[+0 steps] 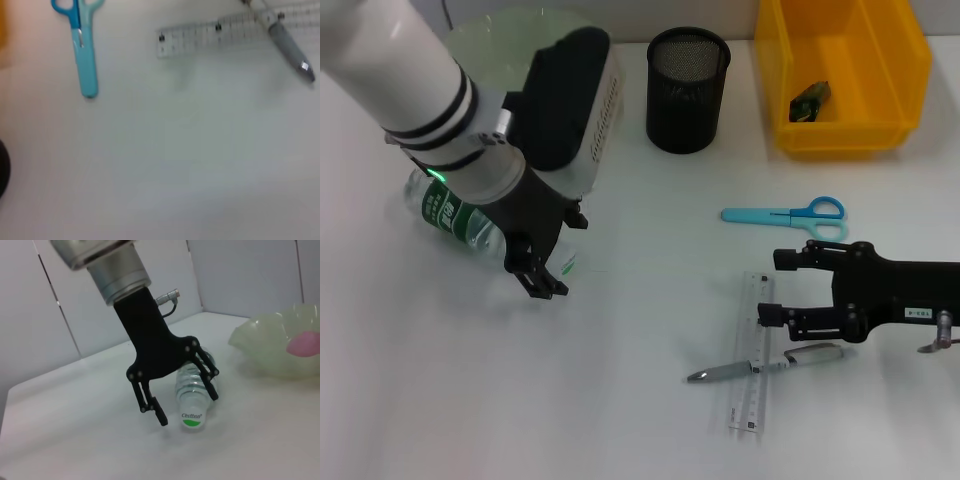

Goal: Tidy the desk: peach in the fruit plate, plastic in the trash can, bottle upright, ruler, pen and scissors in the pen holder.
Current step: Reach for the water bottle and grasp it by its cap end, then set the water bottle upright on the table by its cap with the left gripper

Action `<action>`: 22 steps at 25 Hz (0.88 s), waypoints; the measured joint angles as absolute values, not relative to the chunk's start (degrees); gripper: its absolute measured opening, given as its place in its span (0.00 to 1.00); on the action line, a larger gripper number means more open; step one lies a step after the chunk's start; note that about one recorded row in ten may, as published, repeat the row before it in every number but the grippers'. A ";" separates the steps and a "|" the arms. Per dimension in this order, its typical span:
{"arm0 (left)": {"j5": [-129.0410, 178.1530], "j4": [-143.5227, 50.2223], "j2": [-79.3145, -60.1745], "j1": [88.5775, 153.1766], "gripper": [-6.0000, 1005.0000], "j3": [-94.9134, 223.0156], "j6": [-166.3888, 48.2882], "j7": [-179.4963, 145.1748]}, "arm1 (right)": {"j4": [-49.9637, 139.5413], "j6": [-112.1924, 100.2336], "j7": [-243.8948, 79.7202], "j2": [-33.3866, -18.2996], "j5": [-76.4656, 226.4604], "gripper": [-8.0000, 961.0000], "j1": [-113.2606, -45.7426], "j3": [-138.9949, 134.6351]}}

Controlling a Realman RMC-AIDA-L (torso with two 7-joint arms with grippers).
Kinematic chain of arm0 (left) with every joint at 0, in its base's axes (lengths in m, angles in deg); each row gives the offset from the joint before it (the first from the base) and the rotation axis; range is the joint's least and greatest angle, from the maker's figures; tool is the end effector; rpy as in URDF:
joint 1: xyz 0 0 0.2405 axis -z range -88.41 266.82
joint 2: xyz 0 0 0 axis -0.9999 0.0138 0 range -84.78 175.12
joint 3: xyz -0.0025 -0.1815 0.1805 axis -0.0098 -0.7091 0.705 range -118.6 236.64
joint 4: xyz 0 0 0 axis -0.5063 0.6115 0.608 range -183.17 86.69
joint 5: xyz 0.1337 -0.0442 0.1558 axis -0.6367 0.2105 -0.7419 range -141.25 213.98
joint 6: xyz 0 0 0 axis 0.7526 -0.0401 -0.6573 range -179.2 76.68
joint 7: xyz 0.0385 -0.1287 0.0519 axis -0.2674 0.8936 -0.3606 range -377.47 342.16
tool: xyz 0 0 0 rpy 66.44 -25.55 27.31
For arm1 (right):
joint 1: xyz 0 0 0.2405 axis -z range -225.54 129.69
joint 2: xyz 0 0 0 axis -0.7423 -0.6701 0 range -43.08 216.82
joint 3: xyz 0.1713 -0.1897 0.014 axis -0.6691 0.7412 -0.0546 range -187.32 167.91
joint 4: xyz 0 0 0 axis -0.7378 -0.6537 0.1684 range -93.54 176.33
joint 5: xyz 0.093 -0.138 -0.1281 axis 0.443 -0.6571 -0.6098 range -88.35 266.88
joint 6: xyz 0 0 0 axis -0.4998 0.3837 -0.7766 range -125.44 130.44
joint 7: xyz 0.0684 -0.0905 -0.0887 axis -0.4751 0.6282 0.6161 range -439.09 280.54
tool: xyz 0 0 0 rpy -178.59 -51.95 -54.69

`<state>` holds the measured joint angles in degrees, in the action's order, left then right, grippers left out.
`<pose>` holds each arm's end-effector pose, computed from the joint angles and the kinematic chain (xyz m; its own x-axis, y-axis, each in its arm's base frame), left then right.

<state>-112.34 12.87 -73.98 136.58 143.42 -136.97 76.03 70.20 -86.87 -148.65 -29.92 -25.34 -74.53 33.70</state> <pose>-0.1544 0.3754 -0.0419 0.8084 -0.3024 -0.5050 -0.3141 -0.9472 0.0644 0.2958 0.2925 -0.0197 0.8183 -0.3511 -0.4550 -0.4360 -0.8951 -0.0935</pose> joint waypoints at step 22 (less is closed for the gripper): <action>-115.38 12.24 -74.00 136.09 0.54 150.70 -131.63 75.94 | 70.29 -86.51 -148.98 -30.38 -24.73 0.86 -74.82 32.71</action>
